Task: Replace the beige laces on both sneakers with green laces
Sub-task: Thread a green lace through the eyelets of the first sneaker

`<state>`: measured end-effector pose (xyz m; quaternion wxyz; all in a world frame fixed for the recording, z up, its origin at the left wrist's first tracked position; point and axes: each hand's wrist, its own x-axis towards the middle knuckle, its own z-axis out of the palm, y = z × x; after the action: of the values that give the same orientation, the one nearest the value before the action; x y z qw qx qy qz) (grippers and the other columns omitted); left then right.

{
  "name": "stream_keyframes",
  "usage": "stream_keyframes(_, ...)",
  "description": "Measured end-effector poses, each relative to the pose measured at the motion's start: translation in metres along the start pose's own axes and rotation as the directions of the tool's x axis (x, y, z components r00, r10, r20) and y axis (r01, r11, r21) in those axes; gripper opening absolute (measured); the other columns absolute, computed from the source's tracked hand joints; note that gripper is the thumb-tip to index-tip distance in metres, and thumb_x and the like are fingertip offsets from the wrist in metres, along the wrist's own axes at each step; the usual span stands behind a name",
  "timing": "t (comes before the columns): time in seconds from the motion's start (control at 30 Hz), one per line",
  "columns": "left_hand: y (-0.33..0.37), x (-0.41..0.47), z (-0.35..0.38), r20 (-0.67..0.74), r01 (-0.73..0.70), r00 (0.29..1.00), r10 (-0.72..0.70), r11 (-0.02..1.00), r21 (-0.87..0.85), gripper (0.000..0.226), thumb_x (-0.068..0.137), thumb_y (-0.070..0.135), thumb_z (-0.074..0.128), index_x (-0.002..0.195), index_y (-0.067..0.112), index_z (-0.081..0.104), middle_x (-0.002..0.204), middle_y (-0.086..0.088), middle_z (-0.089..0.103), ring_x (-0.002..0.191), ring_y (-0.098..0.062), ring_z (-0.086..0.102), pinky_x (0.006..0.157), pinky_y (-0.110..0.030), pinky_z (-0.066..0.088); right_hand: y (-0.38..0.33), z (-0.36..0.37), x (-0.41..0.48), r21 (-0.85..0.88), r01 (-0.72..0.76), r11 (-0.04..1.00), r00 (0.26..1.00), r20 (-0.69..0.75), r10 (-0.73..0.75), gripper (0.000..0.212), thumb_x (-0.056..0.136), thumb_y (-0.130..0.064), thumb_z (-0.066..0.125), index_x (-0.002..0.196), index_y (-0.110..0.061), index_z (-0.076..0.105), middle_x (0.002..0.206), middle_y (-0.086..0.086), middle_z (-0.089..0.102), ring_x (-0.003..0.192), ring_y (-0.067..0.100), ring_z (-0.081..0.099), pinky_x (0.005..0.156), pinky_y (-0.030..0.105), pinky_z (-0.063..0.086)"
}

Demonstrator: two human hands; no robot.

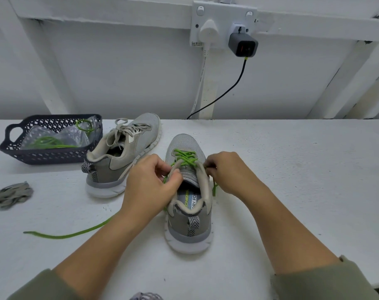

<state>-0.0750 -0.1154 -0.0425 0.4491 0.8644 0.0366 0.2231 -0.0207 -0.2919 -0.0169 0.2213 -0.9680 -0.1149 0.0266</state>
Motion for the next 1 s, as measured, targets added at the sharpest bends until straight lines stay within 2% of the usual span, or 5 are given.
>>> stream_keyframes(0.43, 0.027, 0.064, 0.0, 0.554, -0.173, 0.81, 0.194, 0.981, -0.09, 0.005, 0.087, 0.047, 0.061, 0.089, 0.051, 0.064, 0.11, 0.017, 0.059, 0.121, -0.01, 0.047, 0.103, -0.035, 0.039, -0.03, -0.064, -0.011, 0.204, 0.075, 0.976, 0.994, 0.057, -0.088, 0.038, 0.097, -0.046, 0.048, 0.08, -0.015, 0.062, 0.056, -0.008, 0.042, 0.048, 0.008, 0.036, 0.05, 0.024, 0.03)
stream_keyframes(0.6, 0.012, 0.067, 0.018, 0.331, 0.163, 0.915, -0.229, 0.963, 0.214, 0.026, 0.07, 0.058, 0.056, 0.082, 0.037, 0.067, 0.089, 0.015, 0.065, 0.107, -0.019, 0.055, 0.091, -0.038, 0.035, -0.024, -0.065, -0.016, 0.297, 0.043, 0.954, 0.999, 0.017, -0.051, 0.038, 0.1, -0.044, 0.042, 0.076, -0.019, 0.059, 0.038, -0.015, 0.04, 0.039, 0.002, 0.037, 0.051, 0.023, 0.029)
stream_keyframes(0.8, 0.031, 0.07, 0.01, 0.327, -0.317, 0.907, 0.267, 0.942, 0.109, 0.008, 0.083, 0.057, 0.062, 0.09, 0.053, 0.062, 0.104, 0.027, 0.06, 0.115, -0.003, 0.039, 0.089, -0.033, 0.017, -0.02, -0.062, -0.014, 0.318, 0.023, 0.948, 0.999, 0.017, -0.029, 0.038, 0.099, -0.044, 0.043, 0.074, -0.02, 0.06, 0.036, -0.016, 0.037, 0.037, 0.003, 0.034, 0.049, 0.024, 0.03)
stream_keyframes(0.93, 0.018, 0.087, 0.006, 0.211, 0.091, 0.961, -0.18, 0.923, 0.373, 0.018, 0.091, 0.048, 0.057, 0.077, 0.041, 0.066, 0.097, 0.017, 0.065, 0.118, -0.021, 0.049, 0.093, -0.039, 0.028, -0.019, -0.068, -0.016, 0.374, 0.041, 0.927, 0.999, -0.021, -0.035, 0.039, 0.1, -0.043, 0.043, 0.072, -0.02, 0.057, 0.036, -0.016, 0.036, 0.038, 0.002, 0.035, 0.05, 0.022, 0.029)
stream_keyframes(1.0, 0.015, 0.086, 0.006, 0.3, -0.026, 0.947, -0.111, 0.908, 0.419, 0.017, 0.091, 0.048, 0.058, 0.105, 0.047, 0.065, 0.121, 0.013, 0.061, 0.127, -0.022, 0.041, 0.099, -0.042, 0.029, -0.021, -0.068, -0.015, 0.382, 0.056, 0.922, 0.998, -0.021, -0.052, 0.038, 0.099, -0.043, 0.043, 0.073, -0.02, 0.058, 0.037, -0.016, 0.037, 0.039, 0.002, 0.036, 0.049, 0.02, 0.029)
